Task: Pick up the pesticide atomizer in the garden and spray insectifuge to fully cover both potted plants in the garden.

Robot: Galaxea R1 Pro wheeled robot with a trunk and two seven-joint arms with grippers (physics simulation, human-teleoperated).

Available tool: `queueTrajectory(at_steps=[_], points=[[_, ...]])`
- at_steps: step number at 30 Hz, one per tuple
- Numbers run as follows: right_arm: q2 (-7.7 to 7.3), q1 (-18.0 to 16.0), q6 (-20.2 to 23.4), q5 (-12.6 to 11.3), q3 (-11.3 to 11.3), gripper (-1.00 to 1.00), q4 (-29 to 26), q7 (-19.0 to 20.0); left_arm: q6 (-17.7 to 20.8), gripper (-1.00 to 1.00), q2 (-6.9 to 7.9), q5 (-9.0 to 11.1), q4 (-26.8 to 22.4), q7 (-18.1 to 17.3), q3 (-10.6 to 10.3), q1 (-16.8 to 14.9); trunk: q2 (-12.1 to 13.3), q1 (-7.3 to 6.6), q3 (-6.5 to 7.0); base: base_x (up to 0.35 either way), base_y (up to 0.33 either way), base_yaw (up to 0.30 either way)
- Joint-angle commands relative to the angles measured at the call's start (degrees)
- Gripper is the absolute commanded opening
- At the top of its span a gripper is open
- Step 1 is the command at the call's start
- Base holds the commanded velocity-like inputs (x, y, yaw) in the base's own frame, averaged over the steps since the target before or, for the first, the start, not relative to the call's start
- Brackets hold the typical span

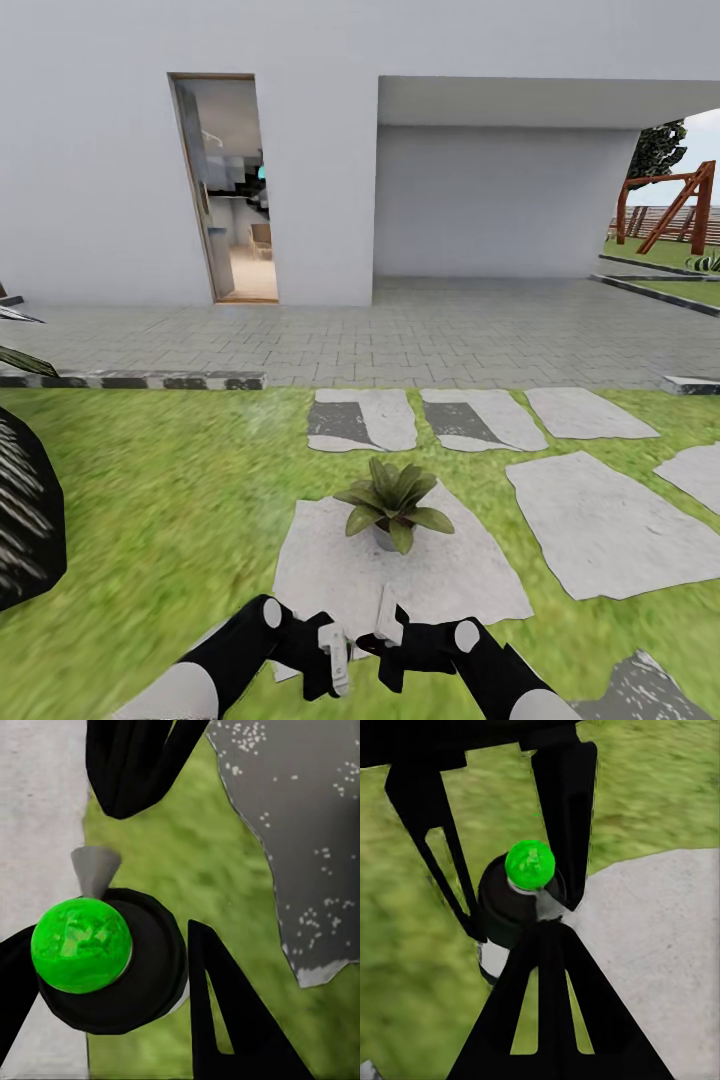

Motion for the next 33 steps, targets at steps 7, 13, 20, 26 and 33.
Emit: queueTrajectory(at_steps=[7, 13, 20, 26, 33], points=[[-0.05, -0.02, -0.18, 0.39, 0.01, -1.0, 0.09, 0.04, -0.58, -1.0, 7.45, -0.61, -0.06, 0.07, 0.15, -0.1, -0.02, -0.01, -0.05, 0.0, 0.0, 0.0], [-0.27, -0.02, -0.18, 0.48, 0.08, -1.0, 0.36, 0.04, -0.6, -1.0, 10.73, -0.58, -0.12, 0.07, 0.2, 0.12, -0.02, -0.01, -0.05, 0.0, 0.0, 0.0], [-3.91, 0.13, -0.25, 0.37, -0.12, 1.0, 1.85, -0.43, -0.72, -1.0, 14.5, 0.45, 0.65, 3.0, 2.7, 0.67, -0.02, -0.01, -0.05, 0.0, 0.0, 0.0], [-11.04, 0.34, -0.42, -0.64, -0.51, 1.0, 12.99, -14.16, -0.79, -1.0, 14.23, 3.38, 0.81, 7.86, 15.65, 0.87, -0.02, -0.01, -0.05, 0.0, 0.0, 0.0], [-11.96, 3.17, -2.88, -18.03, -0.53, 1.0, 19.6, -33.18, 1.61, -1.0, 13.96, 4.94, 0.75, 9.45, 26.51, 0.87, -0.02, -0.01, -0.05, 0.0, 0.0, 0.0]])
